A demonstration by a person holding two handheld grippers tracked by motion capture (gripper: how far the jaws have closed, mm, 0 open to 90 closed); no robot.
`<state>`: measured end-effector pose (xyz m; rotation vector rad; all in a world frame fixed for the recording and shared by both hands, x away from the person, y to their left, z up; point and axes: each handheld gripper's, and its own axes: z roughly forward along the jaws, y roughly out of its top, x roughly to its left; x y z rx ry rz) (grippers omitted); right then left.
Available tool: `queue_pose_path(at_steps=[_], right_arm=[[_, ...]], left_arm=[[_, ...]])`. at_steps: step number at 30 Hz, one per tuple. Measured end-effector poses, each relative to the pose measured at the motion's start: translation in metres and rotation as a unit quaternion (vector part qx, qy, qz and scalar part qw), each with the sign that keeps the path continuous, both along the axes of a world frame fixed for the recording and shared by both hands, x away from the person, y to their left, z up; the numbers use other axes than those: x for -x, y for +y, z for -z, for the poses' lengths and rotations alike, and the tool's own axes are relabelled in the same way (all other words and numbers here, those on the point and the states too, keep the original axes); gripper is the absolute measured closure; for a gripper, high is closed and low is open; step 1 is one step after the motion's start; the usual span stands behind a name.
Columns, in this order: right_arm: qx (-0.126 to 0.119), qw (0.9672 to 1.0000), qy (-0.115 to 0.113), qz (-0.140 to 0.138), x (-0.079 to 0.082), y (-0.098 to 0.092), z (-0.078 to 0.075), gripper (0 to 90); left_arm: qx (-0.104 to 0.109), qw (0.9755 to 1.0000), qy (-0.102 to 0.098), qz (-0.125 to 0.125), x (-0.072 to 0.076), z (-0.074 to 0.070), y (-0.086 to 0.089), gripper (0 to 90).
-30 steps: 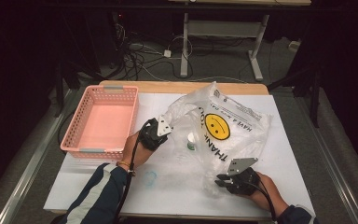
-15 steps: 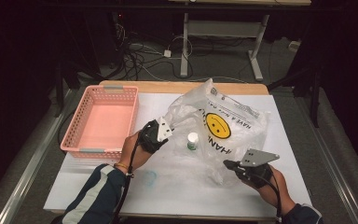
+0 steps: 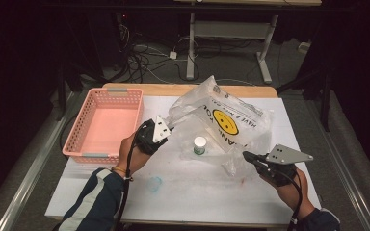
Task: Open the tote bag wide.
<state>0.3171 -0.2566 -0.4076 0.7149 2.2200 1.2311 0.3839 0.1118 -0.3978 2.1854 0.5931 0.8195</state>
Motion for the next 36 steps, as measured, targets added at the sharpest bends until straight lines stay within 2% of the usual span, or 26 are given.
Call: queue_pose_path(at_steps=[4, 8, 12, 13, 15, 17, 18, 19, 22, 23, 25, 28, 30, 31, 32, 33, 34, 35, 36], right_arm=[[0.013, 0.9999, 0.002, -0.003, 0.0, 0.004, 0.005, 90.0], [0.039, 0.9992, 0.007, -0.005, 0.0, 0.008, 0.015, 89.0], [0.059, 0.9982, 0.007, -0.007, -0.001, 0.01, 0.021, 78.0], [0.066, 0.9977, 0.006, -0.007, -0.001, 0.011, 0.023, 70.0], [0.087, 0.9962, -0.006, 0.0, -0.001, 0.013, 0.028, 51.6], [0.105, 0.9945, -0.005, -0.001, -0.003, 0.014, 0.034, 40.1], [0.112, 0.9937, 0.007, -0.007, -0.005, 0.015, 0.037, 37.6], [0.118, 0.993, 0.012, -0.002, -0.006, 0.016, 0.04, 35.6], [0.124, 0.9918, 0.029, -0.005, -0.015, 0.019, 0.049, 31.6], [0.125, 0.9916, 0.035, -0.004, -0.017, 0.019, 0.052, 31.4], [0.119, 0.9915, 0.051, -0.003, -0.024, 0.017, 0.057, 32.2], [0.103, 0.9917, 0.077, -0.003, -0.032, 0.012, 0.063, 43.7], [0.109, 0.9895, 0.095, -0.001, -0.038, 0.01, 0.066, 51.5], [0.111, 0.9884, 0.103, 0.003, -0.04, 0.01, 0.067, 56.1], [0.1, 0.9885, 0.113, 0.005, -0.041, 0.008, 0.067, 62.4], [0.097, 0.9884, 0.117, 0.006, -0.042, 0.008, 0.067, 65.0], [0.095, 0.988, 0.121, 0.009, -0.042, 0.008, 0.067, 71.7], [0.094, 0.9877, 0.125, 0.007, -0.042, 0.008, 0.067, 76.8], [0.093, 0.9876, 0.126, 0.004, -0.042, 0.008, 0.067, 79.7]], left_arm=[[-0.002, 1.0, 0.006, 0.002, -0.001, 0.004, -0.001, 87.4], [-0.006, 0.9999, 0.009, 0.004, -0.002, 0.007, -0.005, 87.4], [-0.003, 0.9998, 0.022, 0.001, -0.008, 0.013, -0.013, 87.0], [-0.003, 0.9997, 0.024, -0.004, -0.01, 0.015, -0.017, 83.9], [-0.014, 0.9993, 0.026, -0.021, -0.014, 0.02, -0.025, 71.9], [-0.016, 0.9988, 0.036, -0.029, -0.018, 0.026, -0.029, 61.9], [-0.014, 0.9984, 0.037, -0.04, -0.02, 0.029, -0.03, 55.3], [-0.012, 0.9978, 0.044, -0.047, -0.023, 0.032, -0.031, 45.1], [-0.005, 0.9957, 0.081, -0.044, -0.031, 0.044, -0.033, 35.9], [-0.011, 0.9953, 0.086, -0.043, -0.033, 0.047, -0.033, 35.3], [-0.019, 0.9926, 0.112, -0.043, -0.038, 0.056, -0.036, 35.0], [-0.017, 0.9891, 0.14, -0.044, -0.045, 0.066, -0.036, 36.1], [-0.021, 0.9867, 0.155, -0.047, -0.048, 0.072, -0.037, 36.7], [-0.025, 0.9847, 0.166, -0.046, -0.05, 0.076, -0.038, 37.1], [-0.016, 0.9844, 0.169, -0.044, -0.051, 0.077, -0.037, 38.7], [-0.007, 0.9837, 0.174, -0.044, -0.052, 0.078, -0.036, 40.3], [-0.005, 0.9834, 0.177, -0.039, -0.053, 0.078, -0.036, 41.4], [-0.002, 0.9829, 0.181, -0.034, -0.053, 0.078, -0.035, 45.4], [0.003, 0.9814, 0.19, -0.025, -0.053, 0.078, -0.034, 49.5]])
